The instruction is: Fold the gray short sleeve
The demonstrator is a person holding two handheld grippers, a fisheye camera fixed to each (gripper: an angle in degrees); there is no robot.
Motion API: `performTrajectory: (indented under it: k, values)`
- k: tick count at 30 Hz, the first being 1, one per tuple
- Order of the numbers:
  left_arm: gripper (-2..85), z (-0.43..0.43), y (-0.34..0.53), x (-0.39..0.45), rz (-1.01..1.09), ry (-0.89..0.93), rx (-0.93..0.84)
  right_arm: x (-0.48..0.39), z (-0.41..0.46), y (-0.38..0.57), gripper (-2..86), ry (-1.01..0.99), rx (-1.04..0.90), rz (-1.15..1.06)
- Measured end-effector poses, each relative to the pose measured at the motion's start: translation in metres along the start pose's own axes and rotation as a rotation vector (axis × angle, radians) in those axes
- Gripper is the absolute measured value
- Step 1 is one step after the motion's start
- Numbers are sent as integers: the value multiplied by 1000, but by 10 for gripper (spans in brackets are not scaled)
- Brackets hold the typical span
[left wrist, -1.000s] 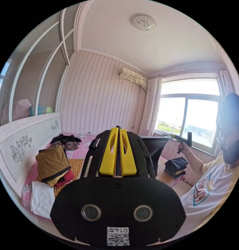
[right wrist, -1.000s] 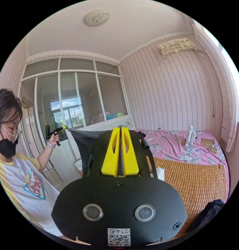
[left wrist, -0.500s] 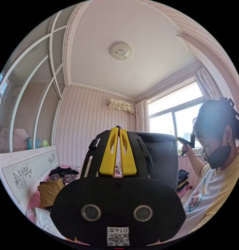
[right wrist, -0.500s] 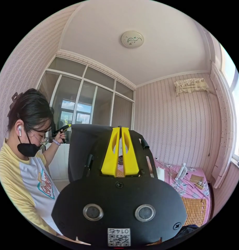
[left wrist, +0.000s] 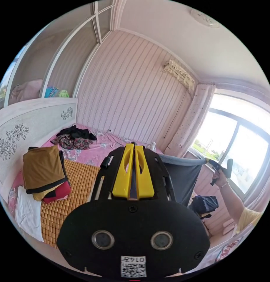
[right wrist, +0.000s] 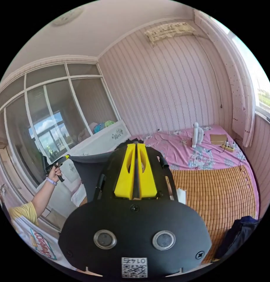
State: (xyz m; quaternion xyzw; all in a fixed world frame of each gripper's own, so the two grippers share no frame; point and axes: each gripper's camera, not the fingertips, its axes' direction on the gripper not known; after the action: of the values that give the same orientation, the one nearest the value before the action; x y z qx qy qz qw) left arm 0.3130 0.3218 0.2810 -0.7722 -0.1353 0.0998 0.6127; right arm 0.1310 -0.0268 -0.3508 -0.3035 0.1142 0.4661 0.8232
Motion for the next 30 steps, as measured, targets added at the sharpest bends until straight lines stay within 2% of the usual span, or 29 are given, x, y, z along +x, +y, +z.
performTrajectory:
  k: [3,6,9,14,16,19,22,25,30]
  values:
    - [-10,2,-16,22,52,48,72,-4,-9,-15,4,-15,123,-56]
    - [-10,29,8,34,121,39,-3,-1,-3,17,4,-9,161,-111]
    - [-10,75,66,31,149,-18,-150,16,22,80,4,52,48,-144]
    - [-10,149,188,3,-6,0,-401,80,75,221,5,163,-257,47]
    - [-10,181,249,-5,-94,-5,-518,113,96,294,5,191,-379,204]
    - [-10,216,316,-6,-148,-80,-719,148,115,380,7,110,-452,480]
    - [-9,233,365,-5,-210,-135,-858,157,123,439,9,146,-508,593]
    - [-8,232,386,1,-271,-149,-897,157,116,466,18,219,-549,607]
    - [6,225,381,21,-302,-128,-873,145,116,481,51,202,-591,595]
